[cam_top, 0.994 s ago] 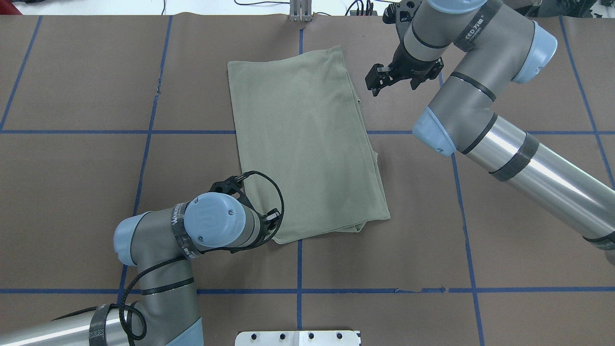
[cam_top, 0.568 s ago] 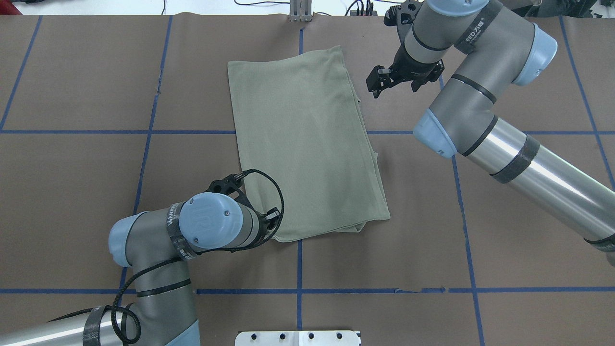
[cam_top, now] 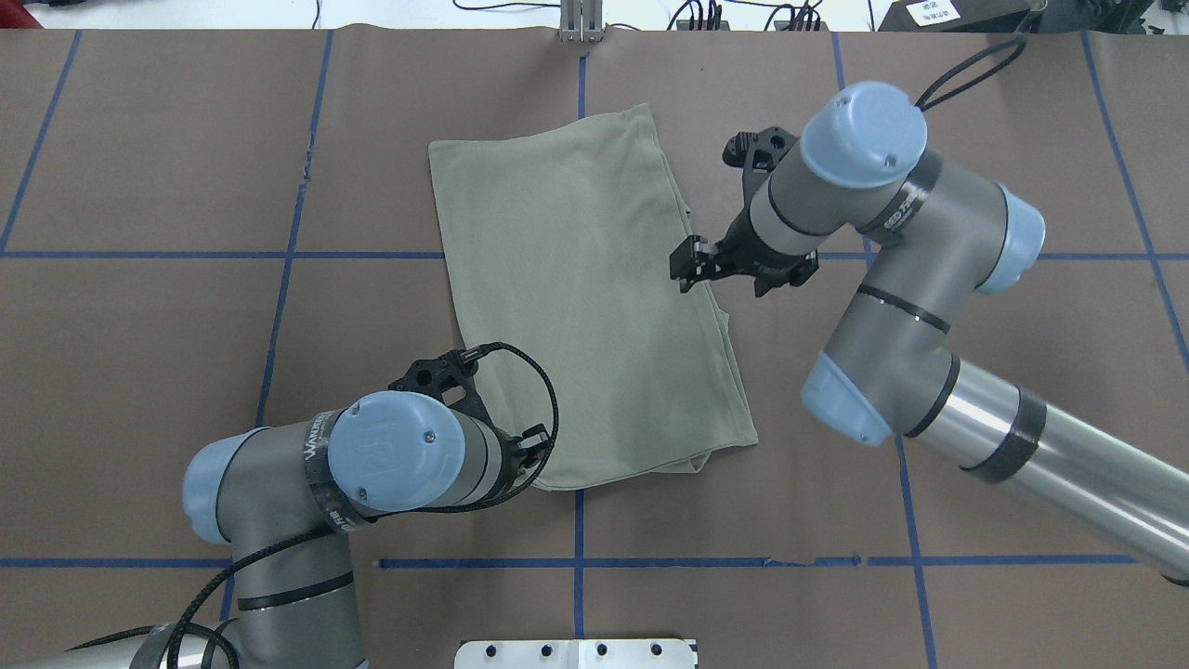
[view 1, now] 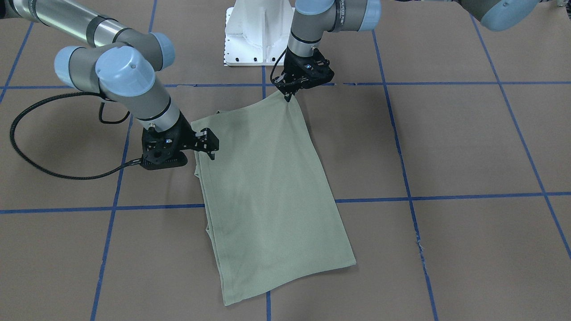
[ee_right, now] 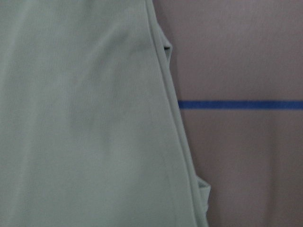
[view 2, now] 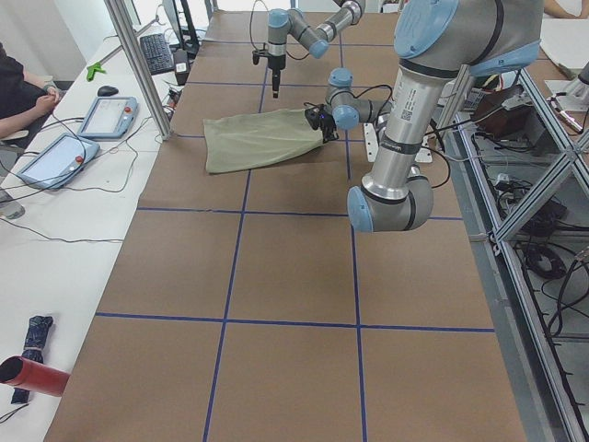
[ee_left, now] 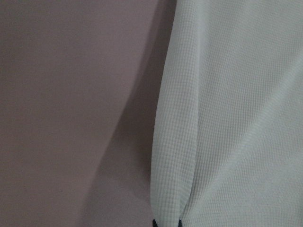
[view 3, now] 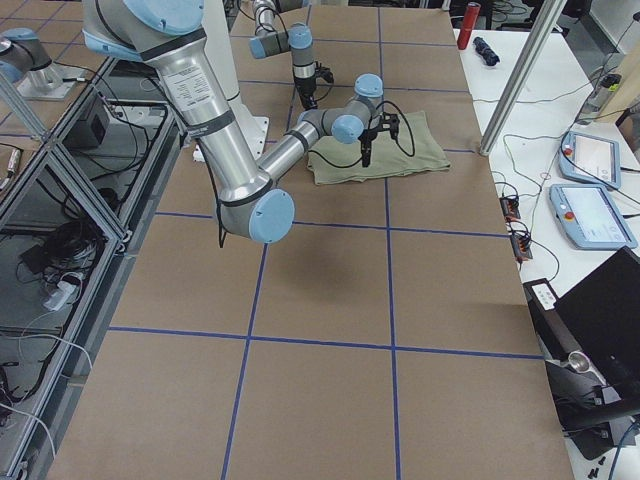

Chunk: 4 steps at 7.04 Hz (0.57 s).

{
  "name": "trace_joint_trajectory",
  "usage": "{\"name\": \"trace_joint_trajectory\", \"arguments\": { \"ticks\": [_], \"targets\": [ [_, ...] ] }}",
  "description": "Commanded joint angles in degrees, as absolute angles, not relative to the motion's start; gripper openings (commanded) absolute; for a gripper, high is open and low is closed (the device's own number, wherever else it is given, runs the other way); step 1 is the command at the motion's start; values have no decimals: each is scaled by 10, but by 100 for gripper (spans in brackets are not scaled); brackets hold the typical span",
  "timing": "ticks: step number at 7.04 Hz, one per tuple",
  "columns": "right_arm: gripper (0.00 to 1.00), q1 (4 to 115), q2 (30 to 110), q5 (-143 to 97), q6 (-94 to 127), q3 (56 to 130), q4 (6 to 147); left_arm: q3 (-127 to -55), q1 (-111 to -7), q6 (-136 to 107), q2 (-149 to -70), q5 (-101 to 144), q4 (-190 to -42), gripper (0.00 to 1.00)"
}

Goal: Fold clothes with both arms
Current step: 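Move the right gripper to the shirt's near edge beside the left gripper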

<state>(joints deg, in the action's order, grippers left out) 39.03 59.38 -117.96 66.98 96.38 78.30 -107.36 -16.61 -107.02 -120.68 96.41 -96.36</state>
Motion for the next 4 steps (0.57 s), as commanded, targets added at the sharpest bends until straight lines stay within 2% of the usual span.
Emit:
{"name": "trace_joint_trajectory", "arguments": {
  "ticks": [1, 2, 4],
  "targets": [
    [100, 312, 616, -1134, 793, 999, 785, -1078, -163, -1067, -1206, 965, -961, 0],
    [100, 289, 627, -1106, 819, 1001, 790, -1078, -163, -1067, -1206, 965, -961, 0],
    [100, 255, 623, -1100, 869, 1038, 906, -1078, -163, -1067, -1208, 965, -962, 0]
  ]
}}
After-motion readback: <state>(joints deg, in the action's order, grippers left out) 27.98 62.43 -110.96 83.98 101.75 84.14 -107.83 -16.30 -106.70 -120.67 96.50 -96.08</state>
